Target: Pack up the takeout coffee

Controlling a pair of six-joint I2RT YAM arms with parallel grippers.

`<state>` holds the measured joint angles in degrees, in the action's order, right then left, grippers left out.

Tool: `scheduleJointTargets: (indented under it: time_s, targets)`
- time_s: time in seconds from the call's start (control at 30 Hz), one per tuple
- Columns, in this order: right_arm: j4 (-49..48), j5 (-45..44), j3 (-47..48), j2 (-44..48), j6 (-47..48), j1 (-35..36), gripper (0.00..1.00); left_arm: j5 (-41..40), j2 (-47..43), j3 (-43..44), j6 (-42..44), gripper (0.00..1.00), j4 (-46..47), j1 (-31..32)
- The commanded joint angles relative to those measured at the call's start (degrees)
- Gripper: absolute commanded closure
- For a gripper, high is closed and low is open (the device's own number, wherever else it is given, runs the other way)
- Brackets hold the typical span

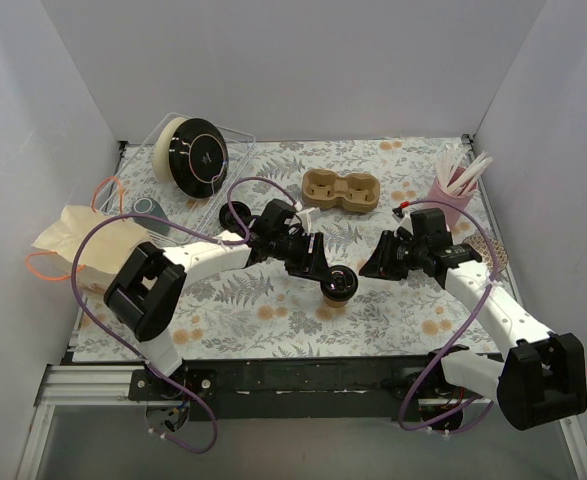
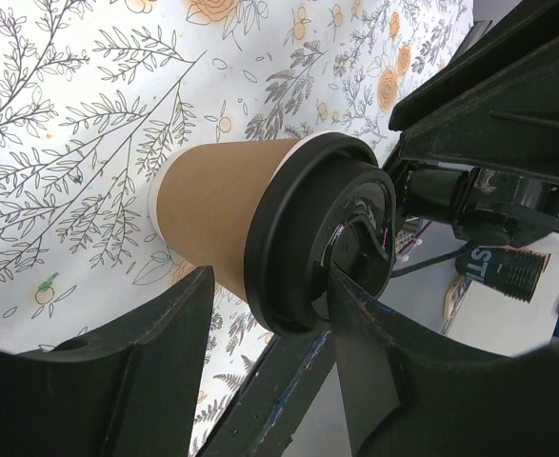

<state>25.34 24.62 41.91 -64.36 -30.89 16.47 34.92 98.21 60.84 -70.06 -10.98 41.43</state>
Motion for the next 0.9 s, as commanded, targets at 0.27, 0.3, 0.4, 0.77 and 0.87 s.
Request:
scheduleJointTargets:
  time_s: [0.27,0.3,0.4,0.77,0.87]
  targets:
    - [-2.23,2.63,0.01,-2.26,2.07,0.67,0.71,-6.44,4.0,-1.25,3.7,0.51,-7.39,0.41]
    - [-2.49,2.54,-0.07,-2.35,2.15,0.76,0.71,-6.44,3.92,-1.25,3.79,0.51,-7.39,0.41]
    - [-2.4,1.66,-0.34,-3.4,2.68,1.11,0.71,-6.53,4.26,-1.51,3.88,0.51,-7.3,0.41]
    - [0.58,-7.74,-8.67,-1.39,3.03,2.43,0.78,-6.88,5.15,-5.38,2.21,0.54,-5.1,0.41]
    - [0.85,-10.12,-11.05,-1.38,3.47,2.69,0.78,-8.28,5.32,-6.34,1.77,0.54,-5.1,0.41]
